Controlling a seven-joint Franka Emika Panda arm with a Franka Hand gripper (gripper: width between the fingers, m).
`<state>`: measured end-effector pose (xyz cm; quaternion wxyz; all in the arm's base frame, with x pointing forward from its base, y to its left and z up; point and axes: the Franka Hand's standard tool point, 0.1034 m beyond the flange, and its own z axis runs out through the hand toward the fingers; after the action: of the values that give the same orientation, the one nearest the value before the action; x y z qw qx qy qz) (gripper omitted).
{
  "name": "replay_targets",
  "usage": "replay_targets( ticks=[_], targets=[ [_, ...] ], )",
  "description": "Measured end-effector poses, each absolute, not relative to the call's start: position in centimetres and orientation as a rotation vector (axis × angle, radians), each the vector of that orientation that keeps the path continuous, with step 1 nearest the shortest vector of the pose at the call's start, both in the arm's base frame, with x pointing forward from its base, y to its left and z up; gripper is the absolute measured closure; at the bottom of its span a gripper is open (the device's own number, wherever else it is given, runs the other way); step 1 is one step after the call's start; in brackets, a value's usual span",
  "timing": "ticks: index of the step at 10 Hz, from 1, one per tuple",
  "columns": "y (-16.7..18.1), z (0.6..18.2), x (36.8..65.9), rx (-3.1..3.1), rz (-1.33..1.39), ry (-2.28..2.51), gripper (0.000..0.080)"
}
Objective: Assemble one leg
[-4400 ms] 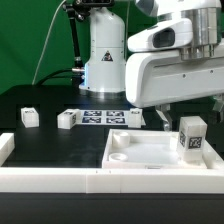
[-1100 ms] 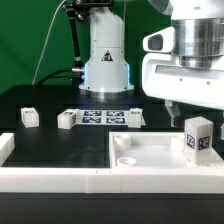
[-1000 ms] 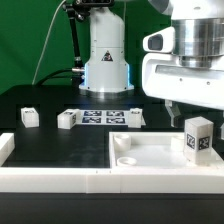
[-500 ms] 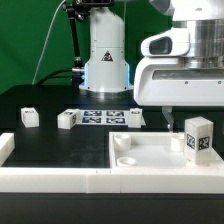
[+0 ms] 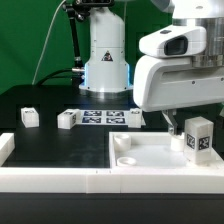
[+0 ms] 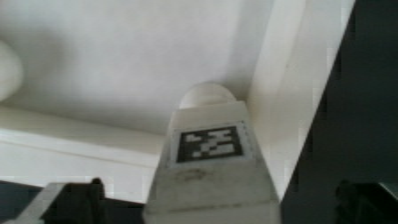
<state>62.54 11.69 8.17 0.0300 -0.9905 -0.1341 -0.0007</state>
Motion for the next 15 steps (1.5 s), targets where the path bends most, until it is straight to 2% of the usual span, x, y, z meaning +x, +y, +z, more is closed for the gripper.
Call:
replay_targets(
  ticks=[1,3,6,10,15],
  targets=[
    [11.68,8.17,62.54,-3.054,-0.002,-0.409,0.0163],
    [11.68,8.17,62.54,-3.054,-0.002,-0.409,0.0514],
    [11.68,8.15,62.53,-3.060,-0.001,-0.362,0.0509],
    [11.82,8.05,62.51,-3.047,0.008,0.450,0.0509],
    [11.93,7.96,62.52,-2.713,0.035,1.474,0.0509]
  ],
)
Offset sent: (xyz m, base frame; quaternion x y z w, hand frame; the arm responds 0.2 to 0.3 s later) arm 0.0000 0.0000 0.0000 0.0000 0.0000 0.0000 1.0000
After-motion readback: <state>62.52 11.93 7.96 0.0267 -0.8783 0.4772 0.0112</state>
